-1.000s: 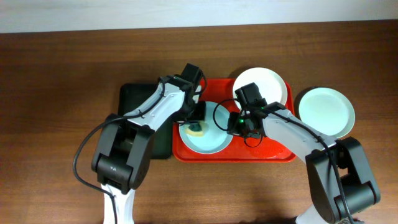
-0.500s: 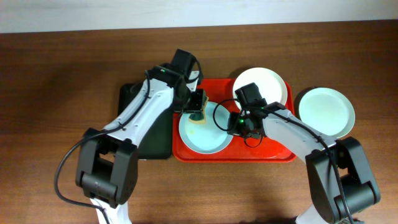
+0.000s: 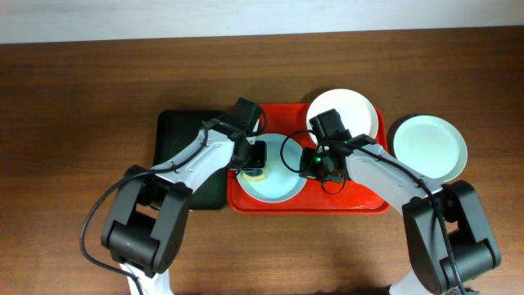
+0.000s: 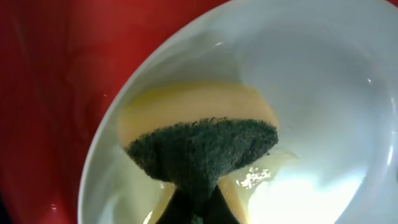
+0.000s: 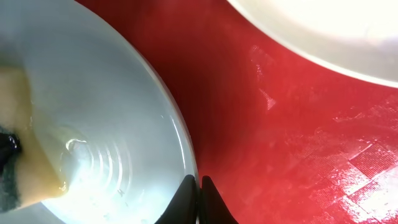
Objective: Clean dirty plates on tray and stack at the side
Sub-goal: 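Scrub the light blue plate with the sponge while right gripper holds it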
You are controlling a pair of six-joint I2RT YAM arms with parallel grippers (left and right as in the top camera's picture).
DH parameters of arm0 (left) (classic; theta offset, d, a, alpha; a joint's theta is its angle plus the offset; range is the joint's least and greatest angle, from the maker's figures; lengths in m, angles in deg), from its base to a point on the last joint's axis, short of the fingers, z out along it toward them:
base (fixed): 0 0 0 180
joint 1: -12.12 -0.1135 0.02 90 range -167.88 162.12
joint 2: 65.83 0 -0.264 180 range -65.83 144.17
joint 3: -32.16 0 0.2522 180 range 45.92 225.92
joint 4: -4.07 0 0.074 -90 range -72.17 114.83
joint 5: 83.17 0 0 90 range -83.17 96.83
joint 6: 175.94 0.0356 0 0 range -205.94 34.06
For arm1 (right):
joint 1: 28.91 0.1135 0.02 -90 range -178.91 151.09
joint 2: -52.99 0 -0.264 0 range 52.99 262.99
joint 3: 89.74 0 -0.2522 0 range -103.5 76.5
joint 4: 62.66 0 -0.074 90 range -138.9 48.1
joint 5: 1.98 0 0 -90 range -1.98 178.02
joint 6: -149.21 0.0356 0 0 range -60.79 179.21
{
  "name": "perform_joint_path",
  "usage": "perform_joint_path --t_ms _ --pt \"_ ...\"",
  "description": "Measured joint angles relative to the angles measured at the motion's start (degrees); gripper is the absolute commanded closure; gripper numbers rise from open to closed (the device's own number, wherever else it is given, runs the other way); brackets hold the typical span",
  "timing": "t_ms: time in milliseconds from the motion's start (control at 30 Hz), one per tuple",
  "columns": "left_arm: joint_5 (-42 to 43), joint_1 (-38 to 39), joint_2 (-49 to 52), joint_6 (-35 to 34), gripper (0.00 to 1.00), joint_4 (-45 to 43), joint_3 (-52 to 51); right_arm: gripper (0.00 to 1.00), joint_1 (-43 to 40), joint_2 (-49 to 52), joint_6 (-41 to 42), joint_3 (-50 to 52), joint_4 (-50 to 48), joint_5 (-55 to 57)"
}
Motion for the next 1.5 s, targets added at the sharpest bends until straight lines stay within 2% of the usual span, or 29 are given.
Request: perform_joint_path --t_ms 200,367,467,633,933,1100,1333,1500 --pt "8.46 -0.17 -0.15 -0.17 1.00 -2.64 -1.20 0.96 0.00 0.00 -0.02 0.00 0.04 0.02" --pt "14.19 -1.53 -0.96 -0.17 1.00 -0.33 1.03 0.96 0.00 0.00 0.00 0.00 0.04 0.02" --pt "12.59 -2.82 -4.70 -0.15 1.00 1.05 1.46 0.96 0.00 0.00 -0.04 0.00 0.04 0.00" --pt "2.69 -2.91 -10.29 -0.15 1.00 4.81 2.45 0.96 0.00 0.00 -0.02 0.00 0.04 -0.02" --pt "-0.31 -0.96 0.24 -0.17 1.00 3.85 1.57 0.96 0.00 0.00 -0.02 0.00 0.02 -0.02" --pt "-0.35 0.35 1.57 -0.09 1.00 2.93 2.10 0.96 -0.04 0.00 -0.02 0.00 0.20 0.22" --pt "14.43 1.44 4.20 4.79 1.00 3.56 4.57 0.96 -0.11 0.00 -0.07 0.00 0.22 0.24" --pt "18.51 -0.76 3.19 5.88 1.00 6.08 7.26 0.96 -0.11 0.00 -0.02 0.00 0.20 0.20"
